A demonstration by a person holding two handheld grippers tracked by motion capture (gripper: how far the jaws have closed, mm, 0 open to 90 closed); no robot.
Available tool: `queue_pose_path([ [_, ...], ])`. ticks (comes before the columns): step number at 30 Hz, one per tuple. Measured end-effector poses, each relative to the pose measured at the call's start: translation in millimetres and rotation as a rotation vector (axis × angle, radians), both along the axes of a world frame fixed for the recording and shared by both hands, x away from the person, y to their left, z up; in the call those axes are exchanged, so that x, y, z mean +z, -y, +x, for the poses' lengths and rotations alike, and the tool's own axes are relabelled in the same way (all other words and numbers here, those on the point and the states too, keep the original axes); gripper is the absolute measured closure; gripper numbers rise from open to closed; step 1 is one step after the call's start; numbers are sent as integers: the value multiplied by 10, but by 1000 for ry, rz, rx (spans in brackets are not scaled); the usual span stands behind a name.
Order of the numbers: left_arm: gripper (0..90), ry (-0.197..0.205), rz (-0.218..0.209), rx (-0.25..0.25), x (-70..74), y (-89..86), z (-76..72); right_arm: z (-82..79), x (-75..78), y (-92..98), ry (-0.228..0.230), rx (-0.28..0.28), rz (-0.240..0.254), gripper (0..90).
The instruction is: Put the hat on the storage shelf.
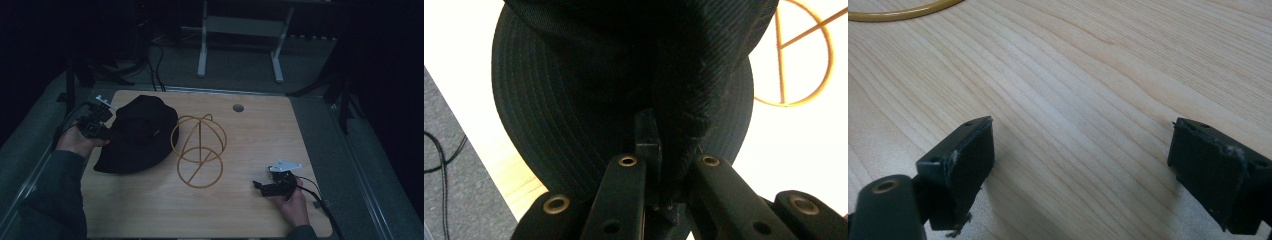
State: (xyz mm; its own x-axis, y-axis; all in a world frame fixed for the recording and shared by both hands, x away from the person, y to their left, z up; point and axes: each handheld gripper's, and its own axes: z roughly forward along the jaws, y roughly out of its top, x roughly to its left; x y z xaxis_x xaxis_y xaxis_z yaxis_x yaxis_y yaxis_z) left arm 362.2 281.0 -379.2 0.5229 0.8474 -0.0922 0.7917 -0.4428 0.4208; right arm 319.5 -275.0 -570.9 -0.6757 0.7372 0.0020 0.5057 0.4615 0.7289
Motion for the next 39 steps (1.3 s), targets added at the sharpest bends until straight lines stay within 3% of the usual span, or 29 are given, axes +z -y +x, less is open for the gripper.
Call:
queue_pose_path([
  [39,885,49,-39,-33,479,-46,-88,-2,0,1,0,-1,0,113],
])
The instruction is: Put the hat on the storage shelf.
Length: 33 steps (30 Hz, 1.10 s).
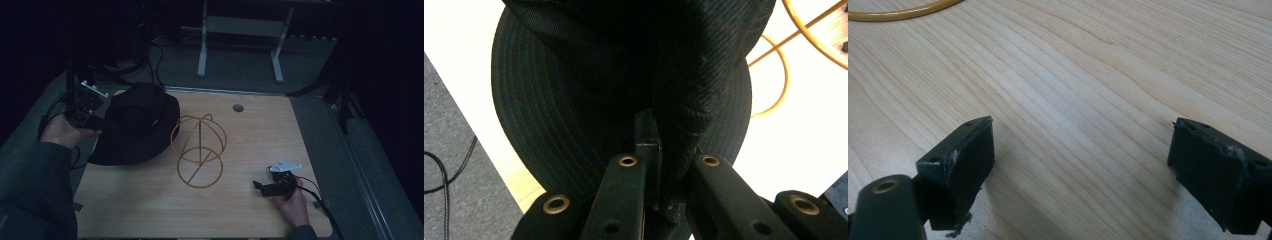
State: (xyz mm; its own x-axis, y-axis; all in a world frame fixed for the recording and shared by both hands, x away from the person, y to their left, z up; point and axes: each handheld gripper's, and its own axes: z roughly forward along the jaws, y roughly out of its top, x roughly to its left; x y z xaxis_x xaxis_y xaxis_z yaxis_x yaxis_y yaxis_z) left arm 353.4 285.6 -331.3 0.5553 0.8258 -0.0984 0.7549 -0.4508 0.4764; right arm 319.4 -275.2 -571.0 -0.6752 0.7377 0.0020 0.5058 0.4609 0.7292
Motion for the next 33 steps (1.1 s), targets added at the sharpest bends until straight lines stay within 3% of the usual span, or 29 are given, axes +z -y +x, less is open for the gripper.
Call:
queue_pose_path([
  [33,885,49,-20,-28,367,1,-79,1,0,1,2,2,-1,113],
])
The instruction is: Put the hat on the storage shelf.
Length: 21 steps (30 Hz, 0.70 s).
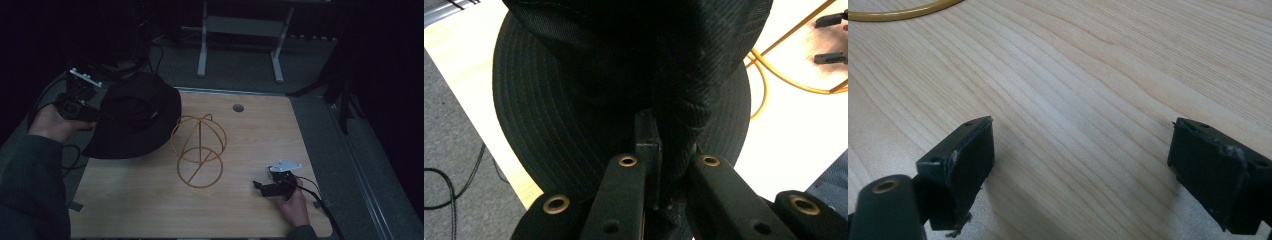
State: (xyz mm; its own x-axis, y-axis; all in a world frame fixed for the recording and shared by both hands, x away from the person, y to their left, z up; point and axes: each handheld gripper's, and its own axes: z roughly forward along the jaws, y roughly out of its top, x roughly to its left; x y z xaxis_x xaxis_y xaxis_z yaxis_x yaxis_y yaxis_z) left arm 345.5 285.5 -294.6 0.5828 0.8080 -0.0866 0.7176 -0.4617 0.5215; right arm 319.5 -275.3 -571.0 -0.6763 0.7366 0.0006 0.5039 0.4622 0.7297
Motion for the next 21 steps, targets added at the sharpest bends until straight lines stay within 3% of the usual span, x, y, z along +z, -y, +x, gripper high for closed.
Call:
queue_pose_path([
  [21,884,28,-20,-2,210,-34,-40,-2,1,2,-1,0,-1,113],
])
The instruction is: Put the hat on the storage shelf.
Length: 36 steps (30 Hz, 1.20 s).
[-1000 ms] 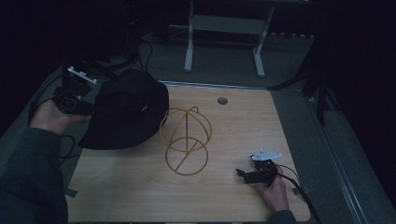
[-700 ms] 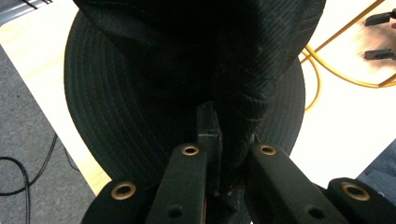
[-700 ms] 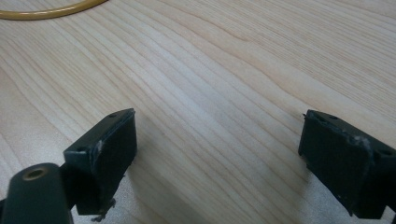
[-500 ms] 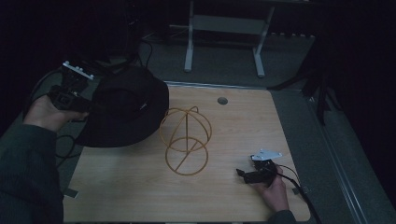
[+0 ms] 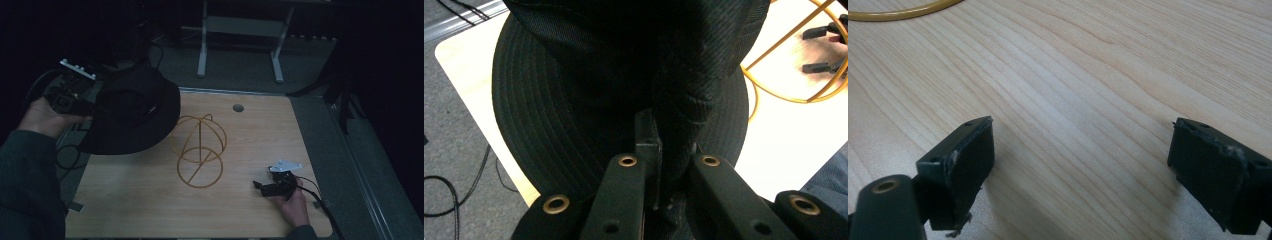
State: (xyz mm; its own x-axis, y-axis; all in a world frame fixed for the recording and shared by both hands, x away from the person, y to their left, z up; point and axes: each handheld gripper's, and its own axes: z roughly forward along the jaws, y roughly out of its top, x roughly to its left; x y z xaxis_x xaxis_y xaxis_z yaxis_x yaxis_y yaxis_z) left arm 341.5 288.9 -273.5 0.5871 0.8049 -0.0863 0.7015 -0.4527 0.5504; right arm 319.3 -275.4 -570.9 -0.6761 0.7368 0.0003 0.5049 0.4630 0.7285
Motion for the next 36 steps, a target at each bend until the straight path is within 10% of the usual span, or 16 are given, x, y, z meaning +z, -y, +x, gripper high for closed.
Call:
queue_pose_path([
  [36,884,32,-58,-26,255,-2,-79,0,-2,0,2,1,0,113],
])
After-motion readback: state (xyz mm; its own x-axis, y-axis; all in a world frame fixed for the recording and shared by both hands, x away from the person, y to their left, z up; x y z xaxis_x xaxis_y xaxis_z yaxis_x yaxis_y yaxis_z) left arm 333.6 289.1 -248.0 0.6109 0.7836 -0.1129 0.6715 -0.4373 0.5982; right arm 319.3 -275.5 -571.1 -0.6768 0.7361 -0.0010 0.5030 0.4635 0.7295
